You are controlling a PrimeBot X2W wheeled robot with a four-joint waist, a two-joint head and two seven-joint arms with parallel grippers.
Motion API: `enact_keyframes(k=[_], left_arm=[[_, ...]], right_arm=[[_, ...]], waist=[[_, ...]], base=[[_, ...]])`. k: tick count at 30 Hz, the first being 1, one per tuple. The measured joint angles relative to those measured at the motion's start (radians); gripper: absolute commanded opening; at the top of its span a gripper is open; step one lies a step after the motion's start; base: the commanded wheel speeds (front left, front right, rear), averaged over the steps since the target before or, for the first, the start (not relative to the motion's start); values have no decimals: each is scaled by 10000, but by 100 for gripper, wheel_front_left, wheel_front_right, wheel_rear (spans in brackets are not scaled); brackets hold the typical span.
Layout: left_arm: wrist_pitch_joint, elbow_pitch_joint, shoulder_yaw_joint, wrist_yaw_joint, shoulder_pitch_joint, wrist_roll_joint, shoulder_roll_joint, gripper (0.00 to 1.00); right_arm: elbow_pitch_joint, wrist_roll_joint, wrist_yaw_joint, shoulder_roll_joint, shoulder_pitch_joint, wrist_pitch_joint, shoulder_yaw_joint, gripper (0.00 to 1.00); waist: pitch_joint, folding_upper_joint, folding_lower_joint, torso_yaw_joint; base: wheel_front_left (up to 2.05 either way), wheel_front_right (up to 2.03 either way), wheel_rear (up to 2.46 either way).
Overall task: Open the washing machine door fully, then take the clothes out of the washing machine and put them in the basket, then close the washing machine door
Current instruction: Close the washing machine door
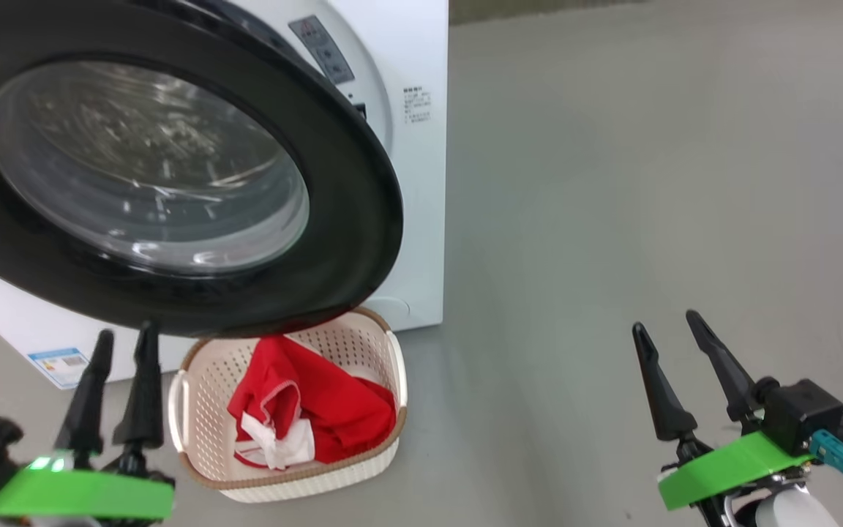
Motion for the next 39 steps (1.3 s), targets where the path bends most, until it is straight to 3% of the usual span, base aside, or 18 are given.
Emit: enact_keyframes(k=[11,22,39], left_arm=[[0,-82,982,-84,1352,2777,-476,100],[0,201,1223,-88,1870,4876,-658,100],[0,322,1459,-92,1871,5187,-1009,100]], right_arm=[[-56,-4,0,96,332,0,-96,100],[-94,-17,0,151,558,0,-240,100],[-56,-19,0,165,555,0,-150,100]], waist=[[-483,0,0,142],[-677,0,0,220],[-509,0,0,218]], base=[[0,0,0],[0,0,0],[0,0,0]])
